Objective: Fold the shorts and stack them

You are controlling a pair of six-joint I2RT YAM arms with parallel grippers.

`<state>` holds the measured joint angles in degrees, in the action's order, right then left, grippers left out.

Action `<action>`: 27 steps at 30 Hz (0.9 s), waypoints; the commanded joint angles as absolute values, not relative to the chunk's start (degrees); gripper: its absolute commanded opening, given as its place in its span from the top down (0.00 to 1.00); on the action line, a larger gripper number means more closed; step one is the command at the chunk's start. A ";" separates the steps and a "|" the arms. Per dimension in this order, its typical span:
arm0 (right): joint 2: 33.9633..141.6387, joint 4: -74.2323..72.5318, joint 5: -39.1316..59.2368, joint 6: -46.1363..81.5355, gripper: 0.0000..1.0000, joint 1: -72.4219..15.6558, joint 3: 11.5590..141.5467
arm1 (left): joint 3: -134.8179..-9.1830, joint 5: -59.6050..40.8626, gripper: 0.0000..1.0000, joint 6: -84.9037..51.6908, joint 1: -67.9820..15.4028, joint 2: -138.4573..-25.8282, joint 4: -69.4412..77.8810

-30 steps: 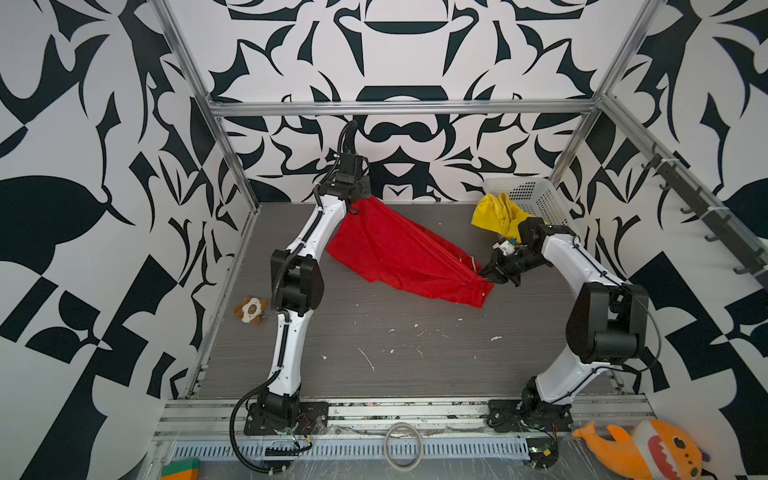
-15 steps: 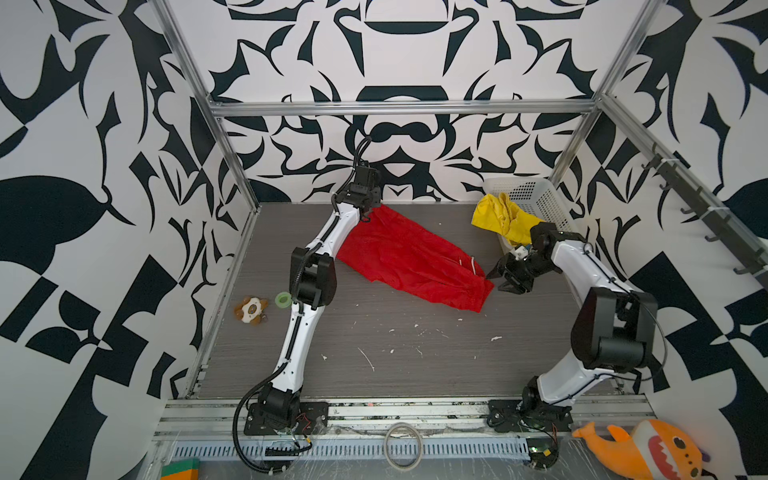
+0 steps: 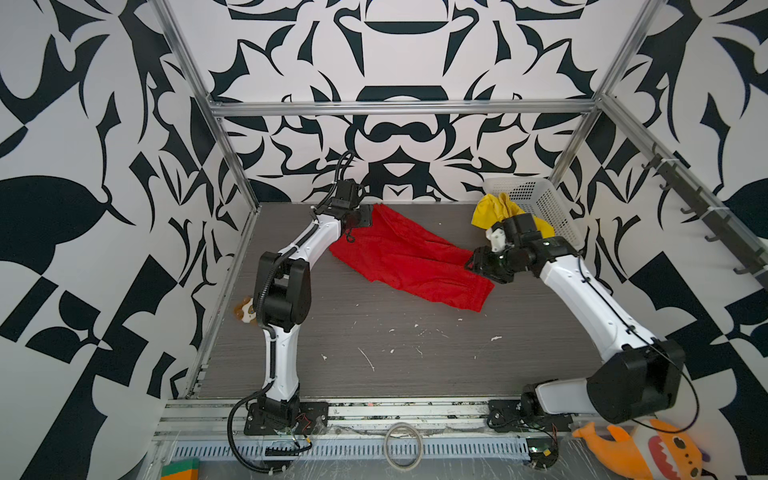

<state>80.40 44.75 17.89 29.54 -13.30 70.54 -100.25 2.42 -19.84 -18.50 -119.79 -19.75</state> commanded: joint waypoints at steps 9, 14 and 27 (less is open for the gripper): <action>91.09 25.76 15.40 34.72 0.44 -16.00 60.54 | -86.24 -4.38 0.46 -32.04 -15.82 -121.71 -18.18; 90.49 25.81 15.70 33.74 0.44 -16.00 55.18 | -75.85 -2.65 0.47 -34.10 -15.82 -116.81 -16.98; 70.39 21.08 27.76 25.36 0.32 1.49 44.84 | -59.38 0.23 0.35 -30.13 -15.82 -95.47 -19.34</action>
